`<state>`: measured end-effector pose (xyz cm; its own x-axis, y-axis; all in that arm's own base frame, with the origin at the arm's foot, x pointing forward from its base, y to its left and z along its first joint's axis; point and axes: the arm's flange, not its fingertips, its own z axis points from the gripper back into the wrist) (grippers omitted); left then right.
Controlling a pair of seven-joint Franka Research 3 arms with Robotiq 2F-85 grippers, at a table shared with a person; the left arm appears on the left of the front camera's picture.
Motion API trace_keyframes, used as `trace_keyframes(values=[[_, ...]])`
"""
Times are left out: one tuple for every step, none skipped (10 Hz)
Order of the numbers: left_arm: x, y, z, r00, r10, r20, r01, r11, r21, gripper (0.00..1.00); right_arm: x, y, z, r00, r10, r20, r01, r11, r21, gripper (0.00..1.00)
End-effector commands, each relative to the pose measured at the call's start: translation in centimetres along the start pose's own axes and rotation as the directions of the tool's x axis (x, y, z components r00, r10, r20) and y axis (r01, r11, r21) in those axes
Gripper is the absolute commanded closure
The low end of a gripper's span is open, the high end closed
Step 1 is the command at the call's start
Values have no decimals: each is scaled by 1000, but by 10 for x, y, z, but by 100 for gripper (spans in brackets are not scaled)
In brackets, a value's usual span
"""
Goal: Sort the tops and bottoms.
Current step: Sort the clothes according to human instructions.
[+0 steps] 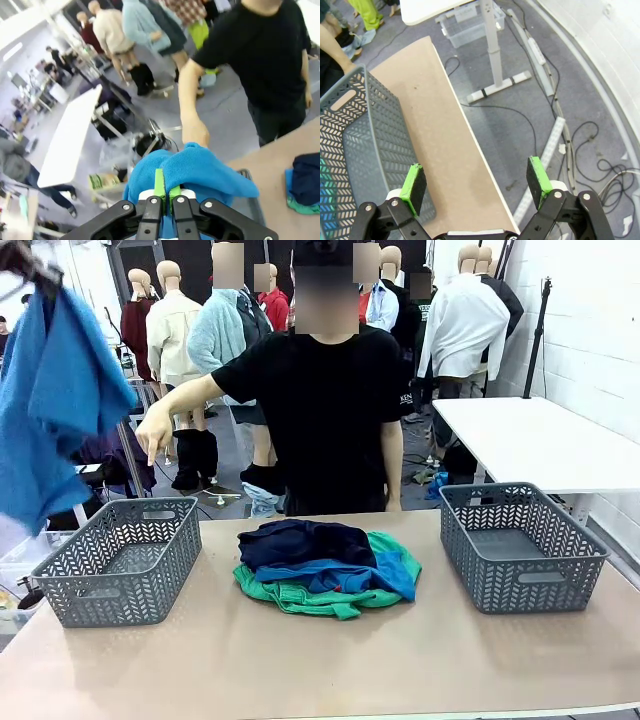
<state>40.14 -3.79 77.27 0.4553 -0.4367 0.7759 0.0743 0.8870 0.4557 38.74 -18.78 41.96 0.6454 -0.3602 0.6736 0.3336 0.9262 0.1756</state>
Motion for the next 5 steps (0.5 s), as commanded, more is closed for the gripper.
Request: trace_keyframes(values=[[-30,-9,-13,990,135,-37,-137,989,-53,100,0,1,1,1000,11,-2,-11,1000,-1,0],[-44,-11,-20,980,185,-67,-190,979,-73,100,0,1,1,1000,11,-2,-11,1000,-1,0],[-52,-14,-27,973,216,-86,-223,971,-83,100,0,1,1,1000,11,-2,-11,1000,-1,0],[-58,-18,-36,967,232,-108,-243,965,-96,100,0,1,1,1000,11,-2,-11,1000,-1,0],[-52,-15,-39,981,155,-116,-163,984,-72,100,0,1,1,1000,11,-2,-11,1000,-1,0]])
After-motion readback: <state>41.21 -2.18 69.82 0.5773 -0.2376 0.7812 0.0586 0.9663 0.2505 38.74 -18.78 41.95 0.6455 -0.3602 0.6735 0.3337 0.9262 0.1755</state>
